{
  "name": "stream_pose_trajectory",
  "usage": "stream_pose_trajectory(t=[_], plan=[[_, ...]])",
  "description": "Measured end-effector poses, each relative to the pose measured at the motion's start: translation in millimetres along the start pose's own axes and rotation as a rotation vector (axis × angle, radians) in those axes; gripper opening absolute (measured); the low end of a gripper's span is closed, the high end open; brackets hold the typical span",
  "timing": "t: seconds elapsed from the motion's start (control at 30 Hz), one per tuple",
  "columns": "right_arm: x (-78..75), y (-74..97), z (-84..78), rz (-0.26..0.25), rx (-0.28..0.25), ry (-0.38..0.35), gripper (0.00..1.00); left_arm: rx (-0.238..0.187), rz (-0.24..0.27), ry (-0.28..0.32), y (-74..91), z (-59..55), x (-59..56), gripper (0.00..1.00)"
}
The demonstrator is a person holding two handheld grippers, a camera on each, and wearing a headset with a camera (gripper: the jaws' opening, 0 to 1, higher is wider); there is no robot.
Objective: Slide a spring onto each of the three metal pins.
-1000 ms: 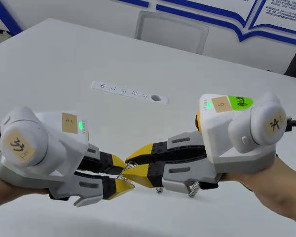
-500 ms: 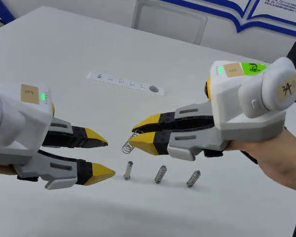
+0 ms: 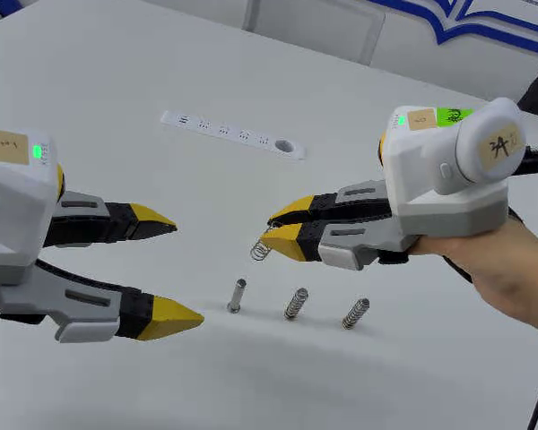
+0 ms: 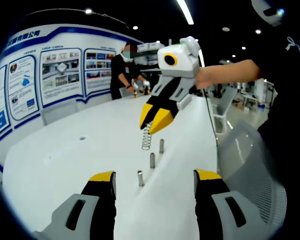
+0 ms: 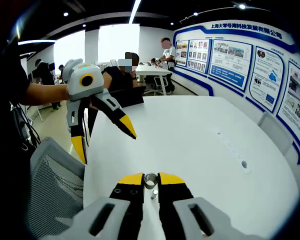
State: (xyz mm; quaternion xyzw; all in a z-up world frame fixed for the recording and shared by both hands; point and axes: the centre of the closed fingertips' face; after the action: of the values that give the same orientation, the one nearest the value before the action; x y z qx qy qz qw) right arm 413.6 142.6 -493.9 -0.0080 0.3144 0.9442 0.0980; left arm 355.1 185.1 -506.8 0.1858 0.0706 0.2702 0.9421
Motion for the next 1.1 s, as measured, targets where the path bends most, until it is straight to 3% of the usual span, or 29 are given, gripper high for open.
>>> stream_pose_trajectory(t=[0.17,0.5,1.1], plan=[[-7.0,-10.8,-15.2,0.001,0.030,-0.014,0.10,0.003,0.028,0.021,1.3,-6.4,4.2,0.83],[-9.1,-32.6,-33.9,0.014,0.070,-0.023,0.10,0.011,0.092,0.045,4.2,-11.2,19.4,1.00],[-11.5,-50.4,-44.2,0.030,0.099,-0.034,0.11,0.041,0.136,0.040,6.2,-17.6,26.4,1.00]])
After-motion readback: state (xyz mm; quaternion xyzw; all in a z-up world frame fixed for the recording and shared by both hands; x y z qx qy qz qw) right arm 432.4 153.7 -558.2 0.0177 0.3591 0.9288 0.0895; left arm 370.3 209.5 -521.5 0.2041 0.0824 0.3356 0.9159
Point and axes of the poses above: the centre of the closed fingertips' face, and the gripper's own axes: y roughly backward along the fingers, x roughly to its left, z roughly out of its top, and after that the axes turned 1 degree about -z, right-handed
